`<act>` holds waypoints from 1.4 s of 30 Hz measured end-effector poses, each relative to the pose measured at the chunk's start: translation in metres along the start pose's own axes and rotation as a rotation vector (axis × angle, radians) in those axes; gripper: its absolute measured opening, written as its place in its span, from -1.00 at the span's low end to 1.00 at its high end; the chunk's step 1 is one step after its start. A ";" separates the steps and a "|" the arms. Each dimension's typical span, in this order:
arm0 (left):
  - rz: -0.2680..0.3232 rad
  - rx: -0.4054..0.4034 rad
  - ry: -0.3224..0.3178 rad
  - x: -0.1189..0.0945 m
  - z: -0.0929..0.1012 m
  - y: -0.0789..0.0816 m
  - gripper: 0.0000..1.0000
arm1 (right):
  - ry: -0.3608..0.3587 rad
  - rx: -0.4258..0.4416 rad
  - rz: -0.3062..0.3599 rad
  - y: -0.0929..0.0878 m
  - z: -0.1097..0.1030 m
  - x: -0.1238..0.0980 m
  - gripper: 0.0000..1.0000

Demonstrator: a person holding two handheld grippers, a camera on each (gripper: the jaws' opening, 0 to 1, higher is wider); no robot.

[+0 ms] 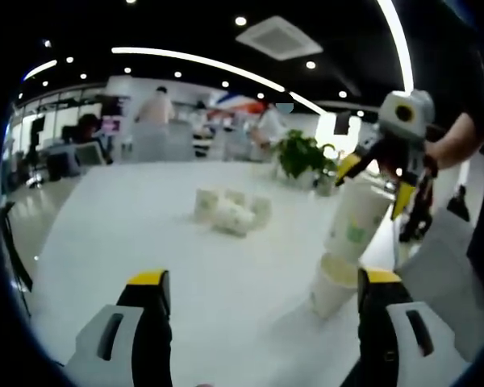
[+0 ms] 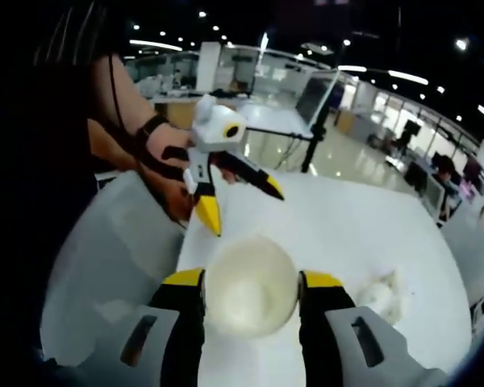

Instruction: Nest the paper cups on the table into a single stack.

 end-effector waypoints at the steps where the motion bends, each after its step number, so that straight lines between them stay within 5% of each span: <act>1: 0.001 -0.001 0.001 0.000 0.000 0.000 0.89 | 0.003 0.000 -0.002 -0.001 -0.001 0.001 -0.15; 42: -0.017 -0.017 -0.002 0.002 -0.004 -0.006 0.87 | 0.037 0.080 -0.089 -0.045 -0.012 0.047 -0.14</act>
Point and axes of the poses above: the point that each gripper's makers call its tool centre point, and the gripper's own axes: x roughly forward along the fingers, z roughly to its right, y roughly out of its top, the point moved 10 cm from there along -x, roughly backward along the fingers, and after that the axes turned 1 degree about y, right-handed, at the moved point
